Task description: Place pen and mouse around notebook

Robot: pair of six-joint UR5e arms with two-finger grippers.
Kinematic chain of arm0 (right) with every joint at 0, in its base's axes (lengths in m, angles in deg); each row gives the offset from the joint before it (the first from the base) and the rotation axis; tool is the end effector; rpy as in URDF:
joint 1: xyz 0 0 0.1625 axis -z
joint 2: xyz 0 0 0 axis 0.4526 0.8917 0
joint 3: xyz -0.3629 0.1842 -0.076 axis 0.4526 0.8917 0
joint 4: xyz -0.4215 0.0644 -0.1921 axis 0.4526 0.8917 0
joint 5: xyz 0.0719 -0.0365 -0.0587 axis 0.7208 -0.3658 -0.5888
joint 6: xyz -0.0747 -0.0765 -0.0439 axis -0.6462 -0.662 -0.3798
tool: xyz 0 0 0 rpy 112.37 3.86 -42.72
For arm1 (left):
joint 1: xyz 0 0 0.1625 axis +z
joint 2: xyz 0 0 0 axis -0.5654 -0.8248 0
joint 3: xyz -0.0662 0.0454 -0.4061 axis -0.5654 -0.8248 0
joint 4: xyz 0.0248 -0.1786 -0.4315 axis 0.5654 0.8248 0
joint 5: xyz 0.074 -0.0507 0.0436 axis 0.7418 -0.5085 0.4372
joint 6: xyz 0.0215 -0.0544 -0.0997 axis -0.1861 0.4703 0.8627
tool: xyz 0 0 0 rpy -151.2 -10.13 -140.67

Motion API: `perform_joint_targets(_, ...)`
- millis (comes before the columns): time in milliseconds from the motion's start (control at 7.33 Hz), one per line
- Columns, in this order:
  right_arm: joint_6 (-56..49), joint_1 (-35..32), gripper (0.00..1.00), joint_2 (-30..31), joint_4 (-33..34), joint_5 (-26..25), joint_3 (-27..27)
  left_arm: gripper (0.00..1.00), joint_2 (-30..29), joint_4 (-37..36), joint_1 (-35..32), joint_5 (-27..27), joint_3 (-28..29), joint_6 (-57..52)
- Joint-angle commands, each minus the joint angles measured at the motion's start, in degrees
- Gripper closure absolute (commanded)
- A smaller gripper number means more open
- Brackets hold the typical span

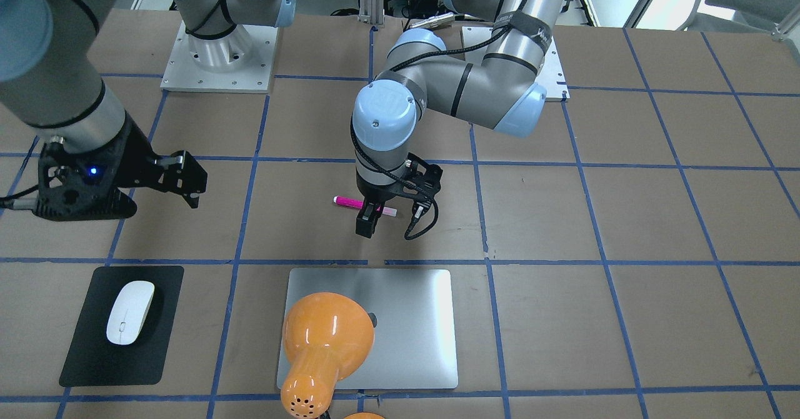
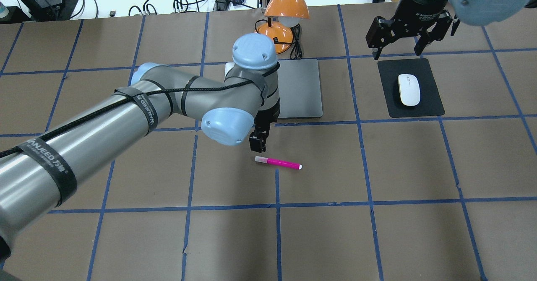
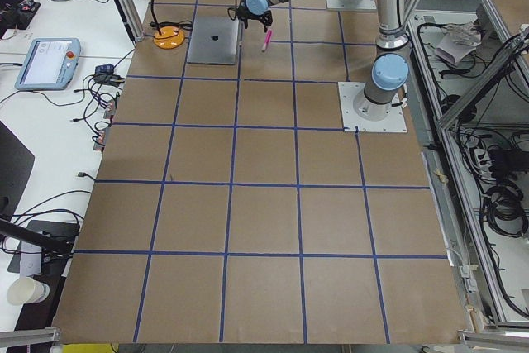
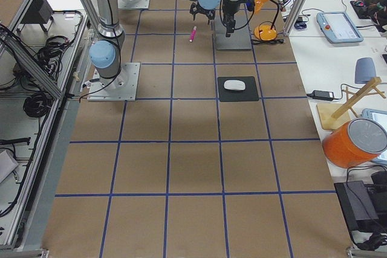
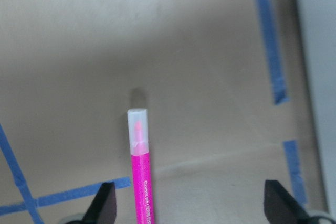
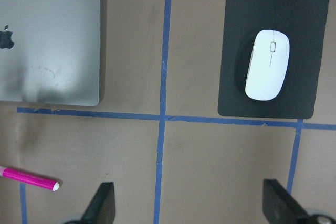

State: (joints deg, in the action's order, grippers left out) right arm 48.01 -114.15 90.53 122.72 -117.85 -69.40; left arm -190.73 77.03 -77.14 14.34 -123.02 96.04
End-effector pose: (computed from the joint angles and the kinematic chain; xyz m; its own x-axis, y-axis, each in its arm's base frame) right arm 0.1037 -0.6245 0.4212 -0.9977 -0.0675 -0.0032 -0.0675 0.9977 0.0011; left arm -0.3631 -0.5444 0.2123 -0.4270 -0.9005 -0.0820 -0.9042 0.4250 0.0416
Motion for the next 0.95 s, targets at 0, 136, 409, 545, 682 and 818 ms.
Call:
perform_joint_targets(0,4.7,-2.0,0.0,3.4,-5.2,0.2,0.9,0.0,5.5,17.9,5.0,0.1,9.2,-30.6)
perform_joint_targets(136,6.4,-3.5,0.0,3.5,-5.3,0.1,0.4,0.0,8.0,20.9,7.2,0.1,10.6,-42.0)
perform_joint_targets(409,8.7,-5.0,0.0,3.1,-4.8,-0.7,1.0,0.0,12.7,22.8,12.0,0.8,10.7,-63.1)
perform_joint_targets(545,8.7,-5.0,0.0,3.5,-4.8,-0.3,1.0,0.0,14.8,23.4,14.8,1.0,10.7,-70.6)
perform_joint_targets(682,9.1,-5.0,0.0,3.5,-4.8,-0.2,1.0,0.0,16.5,23.4,17.7,0.9,10.7,-76.7)
perform_joint_targets(818,9.0,-5.0,0.0,3.5,-5.0,0.0,1.1,0.0,17.5,23.4,19.5,0.9,10.7,-80.5)
